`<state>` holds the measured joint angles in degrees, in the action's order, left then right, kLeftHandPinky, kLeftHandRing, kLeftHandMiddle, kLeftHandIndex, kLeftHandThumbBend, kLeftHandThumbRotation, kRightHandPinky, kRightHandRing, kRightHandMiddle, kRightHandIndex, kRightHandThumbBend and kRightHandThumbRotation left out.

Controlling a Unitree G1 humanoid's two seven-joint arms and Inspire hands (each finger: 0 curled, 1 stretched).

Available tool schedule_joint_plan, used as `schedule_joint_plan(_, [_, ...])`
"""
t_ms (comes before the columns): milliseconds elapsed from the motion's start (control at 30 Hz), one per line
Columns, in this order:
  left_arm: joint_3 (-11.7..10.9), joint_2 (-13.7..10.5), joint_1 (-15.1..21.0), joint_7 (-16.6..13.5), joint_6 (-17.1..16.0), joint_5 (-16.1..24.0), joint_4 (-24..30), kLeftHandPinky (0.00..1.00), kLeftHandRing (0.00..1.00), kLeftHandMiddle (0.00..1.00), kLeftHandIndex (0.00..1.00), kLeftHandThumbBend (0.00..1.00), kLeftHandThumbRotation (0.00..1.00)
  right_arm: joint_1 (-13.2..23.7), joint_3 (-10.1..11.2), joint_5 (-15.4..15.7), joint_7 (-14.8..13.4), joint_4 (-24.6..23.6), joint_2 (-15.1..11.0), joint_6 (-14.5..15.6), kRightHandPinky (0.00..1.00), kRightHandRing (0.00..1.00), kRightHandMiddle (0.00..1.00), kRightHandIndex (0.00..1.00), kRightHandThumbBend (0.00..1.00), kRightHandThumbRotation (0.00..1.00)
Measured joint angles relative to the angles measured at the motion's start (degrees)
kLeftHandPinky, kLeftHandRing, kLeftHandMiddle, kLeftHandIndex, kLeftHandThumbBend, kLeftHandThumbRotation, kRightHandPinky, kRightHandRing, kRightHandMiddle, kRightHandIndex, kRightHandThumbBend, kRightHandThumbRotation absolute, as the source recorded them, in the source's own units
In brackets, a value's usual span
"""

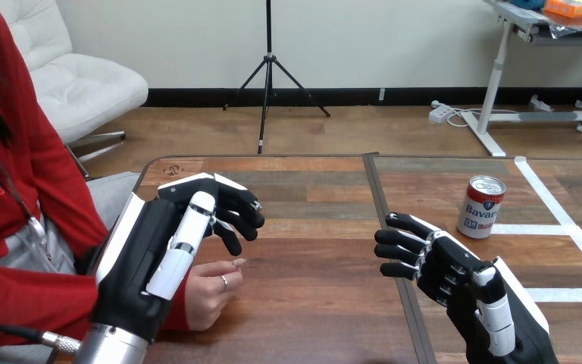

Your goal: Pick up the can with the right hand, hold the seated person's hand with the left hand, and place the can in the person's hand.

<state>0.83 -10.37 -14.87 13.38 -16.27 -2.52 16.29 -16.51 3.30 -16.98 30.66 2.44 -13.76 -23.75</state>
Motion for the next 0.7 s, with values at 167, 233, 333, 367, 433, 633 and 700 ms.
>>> schedule_joint_plan(167, [-0.01, -0.02, 0.00, 0.00, 0.02, 0.00, 0.00, 0.33, 0.46, 0.50, 0.47, 0.00, 0.96, 0.00, 0.00, 0.00, 0.00, 0.00, 0.01, 0.00, 0.78, 0.82, 0.82, 0.85, 1.00, 1.00])
schedule_joint_plan(233, [-0.01, -0.04, 0.00, 0.00, 0.02, 0.02, 0.00, 0.33, 0.46, 0.50, 0.47, 0.00, 0.96, 0.00, -0.01, 0.00, 0.00, 0.00, 0.01, 0.00, 0.78, 0.82, 0.82, 0.85, 1.00, 1.00])
schedule_joint_plan(333, [-0.01, -0.07, 0.00, 0.00, 0.02, 0.02, 0.00, 0.33, 0.46, 0.50, 0.47, 0.00, 0.96, -0.02, -0.02, 0.00, 0.00, 0.00, 0.01, 0.00, 0.78, 0.82, 0.82, 0.85, 1.00, 1.00])
schedule_joint_plan(367, [-0.01, -0.07, 0.00, 0.00, 0.02, 0.02, 0.00, 0.33, 0.46, 0.50, 0.47, 0.00, 0.96, -0.03, -0.03, 0.00, 0.00, 0.00, 0.01, 0.00, 0.78, 0.82, 0.82, 0.85, 1.00, 1.00])
schedule_joint_plan(433, [-0.01, -0.07, 0.00, 0.00, 0.02, 0.02, 0.00, 0.33, 0.46, 0.50, 0.47, 0.00, 0.96, -0.06, -0.05, 0.00, -0.01, 0.00, 0.01, 0.00, 0.78, 0.82, 0.82, 0.85, 1.00, 1.00])
schedule_joint_plan(633, [-0.02, -0.08, 0.00, 0.00, 0.02, 0.02, 0.00, 0.33, 0.46, 0.50, 0.47, 0.00, 0.96, -0.12, -0.14, 0.06, -0.09, 0.00, 0.02, 0.02, 0.78, 0.82, 0.82, 0.84, 1.00, 1.00])
schedule_joint_plan(700, [-0.02, -0.10, 0.00, 0.00, 0.02, 0.03, 0.00, 0.33, 0.46, 0.50, 0.47, 0.00, 0.96, -0.12, -0.16, 0.08, -0.11, 0.00, 0.02, 0.03, 0.78, 0.81, 0.82, 0.84, 1.00, 1.00])
